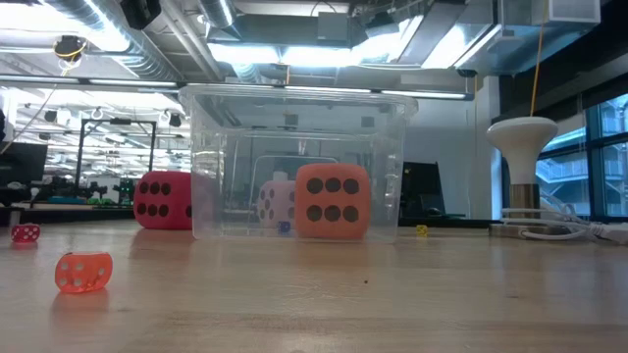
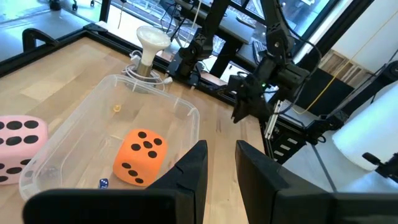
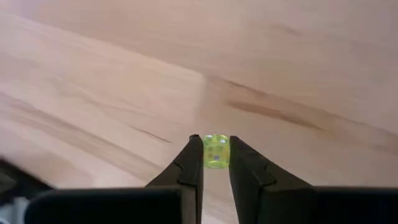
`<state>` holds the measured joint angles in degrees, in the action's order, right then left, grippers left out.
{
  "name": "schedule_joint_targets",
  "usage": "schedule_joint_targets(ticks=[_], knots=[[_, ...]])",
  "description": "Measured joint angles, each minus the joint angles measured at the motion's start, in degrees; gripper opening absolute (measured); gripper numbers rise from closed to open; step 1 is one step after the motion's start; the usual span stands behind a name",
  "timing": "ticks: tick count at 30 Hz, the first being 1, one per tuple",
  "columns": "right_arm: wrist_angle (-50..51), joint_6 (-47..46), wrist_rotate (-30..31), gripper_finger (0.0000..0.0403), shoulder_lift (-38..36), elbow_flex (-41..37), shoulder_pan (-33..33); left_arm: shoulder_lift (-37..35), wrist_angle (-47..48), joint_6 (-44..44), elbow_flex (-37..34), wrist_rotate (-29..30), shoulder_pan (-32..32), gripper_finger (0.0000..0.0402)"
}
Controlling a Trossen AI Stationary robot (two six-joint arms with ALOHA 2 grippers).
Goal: Pick & Place Dice
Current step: Put the small green dice into the transparent bin
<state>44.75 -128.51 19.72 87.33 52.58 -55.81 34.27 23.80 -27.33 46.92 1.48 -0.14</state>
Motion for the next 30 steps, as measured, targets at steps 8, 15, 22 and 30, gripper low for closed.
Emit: schedule_joint_targets(ticks=[8,15,22,30], knots=[[-0.03,2.68,18.5,0.0049,-0.04,6.13,1.96,1.8,-4.69,1.31,0.0,2.25,0.0,0.0077],[0.01,12.76,28.29,0.0049,-0.13,13.3,6.27,5.8,-13.6,5.08,0.0,1.77,0.0,0.0077],[0.0,31.79,29.14,0.0049,-0.75,22.76,12.77,10.5,-21.42,10.95,0.01,0.02,0.0,0.0077],[-0.69,51.55,21.9,0.0049,-7.65,26.7,25.34,14.0,-25.06,20.87,0.63,0.88,-0.02,0.0081]])
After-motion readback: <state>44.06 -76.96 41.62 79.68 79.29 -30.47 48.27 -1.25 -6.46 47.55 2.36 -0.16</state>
